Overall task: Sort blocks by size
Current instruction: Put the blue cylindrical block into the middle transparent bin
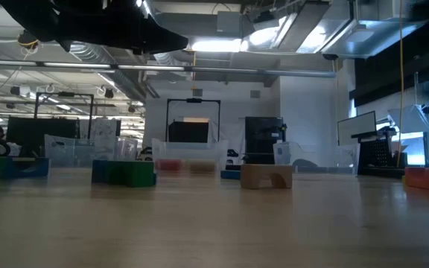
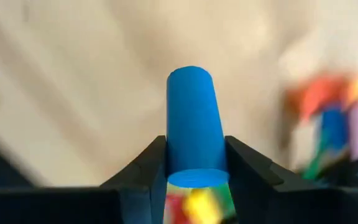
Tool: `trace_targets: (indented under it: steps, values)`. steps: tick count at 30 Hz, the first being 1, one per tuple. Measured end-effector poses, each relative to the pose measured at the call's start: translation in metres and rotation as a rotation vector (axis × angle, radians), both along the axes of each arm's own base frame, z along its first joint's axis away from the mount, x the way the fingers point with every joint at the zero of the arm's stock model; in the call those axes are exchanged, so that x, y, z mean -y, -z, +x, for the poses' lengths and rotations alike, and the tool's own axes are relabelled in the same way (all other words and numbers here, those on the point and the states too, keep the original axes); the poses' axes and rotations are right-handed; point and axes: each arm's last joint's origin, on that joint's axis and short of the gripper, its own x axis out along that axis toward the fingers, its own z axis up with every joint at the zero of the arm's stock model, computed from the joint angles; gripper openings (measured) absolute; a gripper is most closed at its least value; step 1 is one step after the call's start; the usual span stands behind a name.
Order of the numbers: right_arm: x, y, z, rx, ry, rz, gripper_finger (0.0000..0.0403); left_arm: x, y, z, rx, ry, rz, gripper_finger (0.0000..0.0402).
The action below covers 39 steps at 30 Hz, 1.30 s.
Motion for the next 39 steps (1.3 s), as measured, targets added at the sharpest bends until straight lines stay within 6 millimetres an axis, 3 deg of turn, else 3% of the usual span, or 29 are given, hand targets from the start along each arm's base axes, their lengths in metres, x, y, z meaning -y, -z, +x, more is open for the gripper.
trace_targets:
  steps: [14, 19, 28, 39]
  values:
    - [0.120, -0.008, 0.070, 0.297, -0.131, -0.556, 0.0129, 0.000, 0.013, -0.001, -0.137, 0.001, 0.012, 0.0210]
    - [0.163, -0.015, 0.091, 0.404, -0.124, -0.591, 0.0133, 0.000, 0.016, -0.002, -0.171, 0.000, -0.006, 0.0210]
    - [0.241, -0.016, 0.112, 0.560, -0.096, -0.552, 0.0132, 0.000, 0.020, -0.002, -0.207, -0.002, -0.034, 0.0210]
    - [0.319, 0.034, 0.136, 0.652, -0.021, -0.503, 0.0132, 0.000, 0.020, -0.002, -0.209, -0.002, -0.036, 0.0210]
